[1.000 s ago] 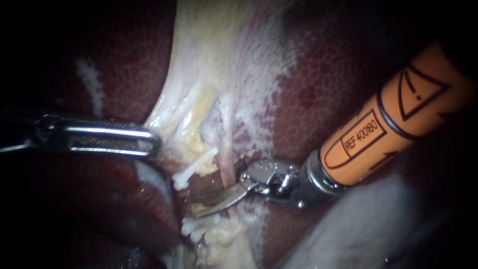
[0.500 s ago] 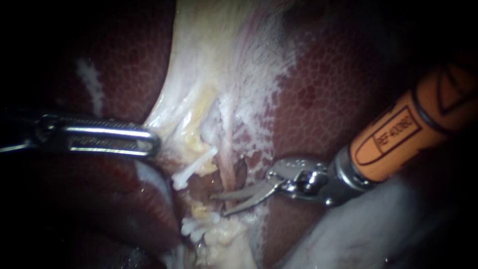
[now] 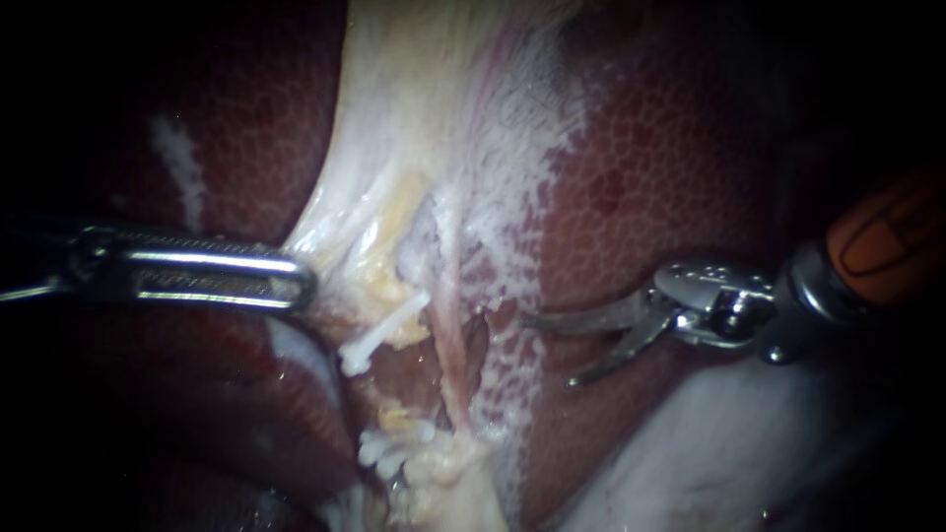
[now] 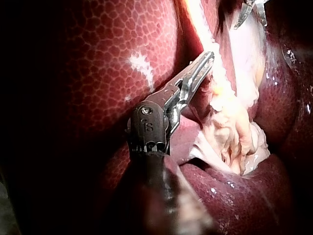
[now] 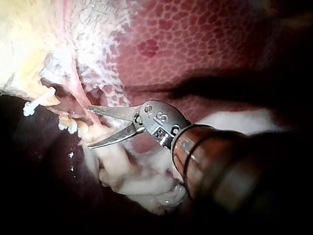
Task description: Go back from the cut left tube
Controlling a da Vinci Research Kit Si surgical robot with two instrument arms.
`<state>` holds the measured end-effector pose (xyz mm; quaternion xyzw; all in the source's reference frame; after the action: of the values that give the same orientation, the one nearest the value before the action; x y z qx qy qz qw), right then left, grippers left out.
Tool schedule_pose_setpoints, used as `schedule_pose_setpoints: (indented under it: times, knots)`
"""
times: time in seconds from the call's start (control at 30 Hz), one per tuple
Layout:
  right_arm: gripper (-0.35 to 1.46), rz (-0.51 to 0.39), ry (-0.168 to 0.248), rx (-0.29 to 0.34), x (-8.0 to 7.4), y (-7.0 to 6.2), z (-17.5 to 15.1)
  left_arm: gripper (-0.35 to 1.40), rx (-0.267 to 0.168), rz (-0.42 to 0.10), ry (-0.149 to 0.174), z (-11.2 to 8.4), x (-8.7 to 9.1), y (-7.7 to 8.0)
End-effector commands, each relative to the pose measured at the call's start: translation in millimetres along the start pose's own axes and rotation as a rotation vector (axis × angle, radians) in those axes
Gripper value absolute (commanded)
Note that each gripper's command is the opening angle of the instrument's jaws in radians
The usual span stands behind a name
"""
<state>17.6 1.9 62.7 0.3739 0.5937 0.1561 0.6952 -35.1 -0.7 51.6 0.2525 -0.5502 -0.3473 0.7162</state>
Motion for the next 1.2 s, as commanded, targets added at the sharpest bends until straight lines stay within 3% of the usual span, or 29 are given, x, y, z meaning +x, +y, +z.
schedule_pose_setpoints:
  times: [0.03,0.13,0.17,0.23,0.37,0.87,1.2]
  knots:
    - [1.21,-0.041,0.001,-0.012,0.1,0.0,-0.1,-0.35,0.0,0.0,0.0,0.0,0.0,0.0]
    - [1.25,-0.128,0.004,-0.066,0.6,-0.4,-0.4,-0.35,0.0,0.0,0.0,0.0,0.0,0.0]
    - [1.3,-0.182,0.005,-0.133,0.8,-0.6,-0.5,-0.35,0.0,0.0,0.0,0.0,0.0,0.0]
    - [1.38,-0.215,0.003,-0.203,1.0,-1.0,-0.4,-0.35,0.0,0.0,0.0,0.0,0.0,0.1]
    - [1.43,-0.279,-0.012,-0.305,1.4,-1.9,-0.3,-0.35,0.0,0.0,0.0,0.0,0.0,0.2]
    - [1.43,-0.414,-0.059,-0.411,3.0,-2.2,-1.7,-0.35,0.0,0.0,0.0,0.1,0.0,0.3]
    - [1.43,-0.423,-0.065,-0.42,3.7,-2.6,-2.5,-0.35,-0.001,0.0,0.0,0.3,0.1,0.6]
